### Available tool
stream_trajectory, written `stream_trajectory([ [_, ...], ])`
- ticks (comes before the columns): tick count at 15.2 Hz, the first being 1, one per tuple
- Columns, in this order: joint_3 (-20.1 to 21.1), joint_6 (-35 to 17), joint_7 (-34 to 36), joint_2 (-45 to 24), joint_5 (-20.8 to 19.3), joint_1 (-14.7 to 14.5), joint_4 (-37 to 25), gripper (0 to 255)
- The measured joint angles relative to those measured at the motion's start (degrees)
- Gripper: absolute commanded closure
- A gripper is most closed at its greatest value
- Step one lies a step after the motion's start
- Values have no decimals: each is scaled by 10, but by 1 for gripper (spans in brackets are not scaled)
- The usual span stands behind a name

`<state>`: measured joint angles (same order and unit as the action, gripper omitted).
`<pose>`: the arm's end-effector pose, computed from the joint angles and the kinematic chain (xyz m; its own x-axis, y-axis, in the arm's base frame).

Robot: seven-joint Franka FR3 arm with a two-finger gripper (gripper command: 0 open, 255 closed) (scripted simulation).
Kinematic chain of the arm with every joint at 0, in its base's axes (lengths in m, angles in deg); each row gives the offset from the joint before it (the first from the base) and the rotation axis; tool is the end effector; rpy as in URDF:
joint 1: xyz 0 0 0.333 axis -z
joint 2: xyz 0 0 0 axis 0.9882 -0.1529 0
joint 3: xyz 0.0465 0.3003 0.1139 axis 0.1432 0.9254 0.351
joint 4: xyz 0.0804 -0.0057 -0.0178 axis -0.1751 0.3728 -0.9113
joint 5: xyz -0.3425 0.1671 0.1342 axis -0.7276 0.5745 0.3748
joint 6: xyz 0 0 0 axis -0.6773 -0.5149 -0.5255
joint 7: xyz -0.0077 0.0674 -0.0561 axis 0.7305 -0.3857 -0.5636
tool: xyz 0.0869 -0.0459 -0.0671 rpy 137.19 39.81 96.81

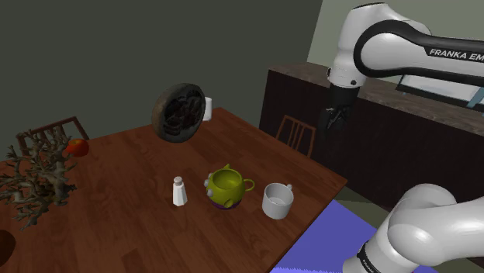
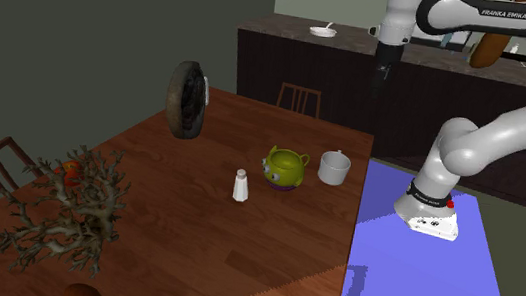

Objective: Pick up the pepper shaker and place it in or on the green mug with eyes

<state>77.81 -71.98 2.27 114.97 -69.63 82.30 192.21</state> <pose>0.3037 -0.0060 0.5734 0.9975 -0.0433 -0.0559 -0.0389 -0.9962 0.0776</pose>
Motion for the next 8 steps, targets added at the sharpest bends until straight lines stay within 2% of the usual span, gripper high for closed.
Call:
stream_trajectory([
  [3, 10, -15, 10, -16, 7, -4, -2, 0],
  [8, 57, -75, 57, -79, 33, -22, -9, 0],
])
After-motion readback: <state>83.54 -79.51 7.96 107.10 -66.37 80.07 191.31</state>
